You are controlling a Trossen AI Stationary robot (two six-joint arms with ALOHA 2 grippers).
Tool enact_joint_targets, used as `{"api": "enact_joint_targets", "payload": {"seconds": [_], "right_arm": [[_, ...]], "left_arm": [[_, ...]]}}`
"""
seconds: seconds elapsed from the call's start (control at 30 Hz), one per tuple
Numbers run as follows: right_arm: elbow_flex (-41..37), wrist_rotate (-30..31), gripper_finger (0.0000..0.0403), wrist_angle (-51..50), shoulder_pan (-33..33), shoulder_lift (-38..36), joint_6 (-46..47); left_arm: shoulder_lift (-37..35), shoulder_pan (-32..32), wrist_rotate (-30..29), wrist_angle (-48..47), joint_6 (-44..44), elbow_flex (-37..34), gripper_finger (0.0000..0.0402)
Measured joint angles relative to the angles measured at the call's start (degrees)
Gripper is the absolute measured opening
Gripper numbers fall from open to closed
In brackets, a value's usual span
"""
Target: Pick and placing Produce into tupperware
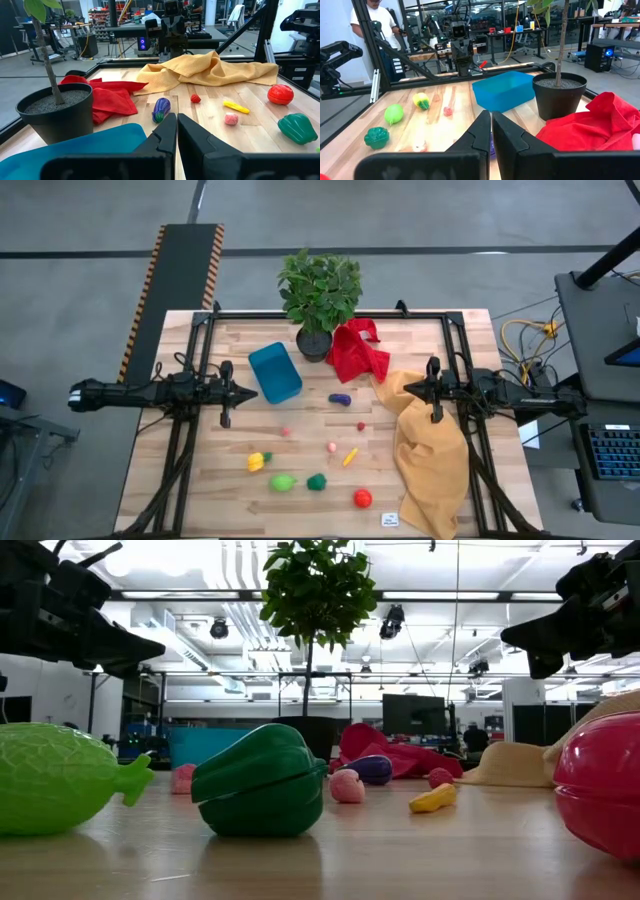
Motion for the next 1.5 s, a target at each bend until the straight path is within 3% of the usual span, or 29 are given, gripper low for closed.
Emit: {"api": "enact_joint_targets", "payload": {"seconds": [1.13, 1.33, 1.43, 1.5], "right_arm": [[0.0, 0.02, 0.0009, 2.3, 0.0, -0.02, 3.33], [-0.01, 0.04, 0.0014, 14.72, -0.01, 0.09, -0.23], [0.0, -0.24, 0.0036, 21.62, 0.0, 0.46, -1.88], [1.11, -0.36, 0.0061, 21.13, -0.02, 0.5, -4.0]], "left_arm": [[0.0, -0.02, -0.15, 1.57, 0.06, 0.0, 0.0], [0.34, 0.04, -1.39, 16.97, 3.23, 0.0, 0.0], [1.46, 0.09, -2.26, 23.22, 5.97, 0.06, 0.0002], [2.67, 0.09, -2.34, 24.28, 8.33, 0.53, 0.0011]]}}
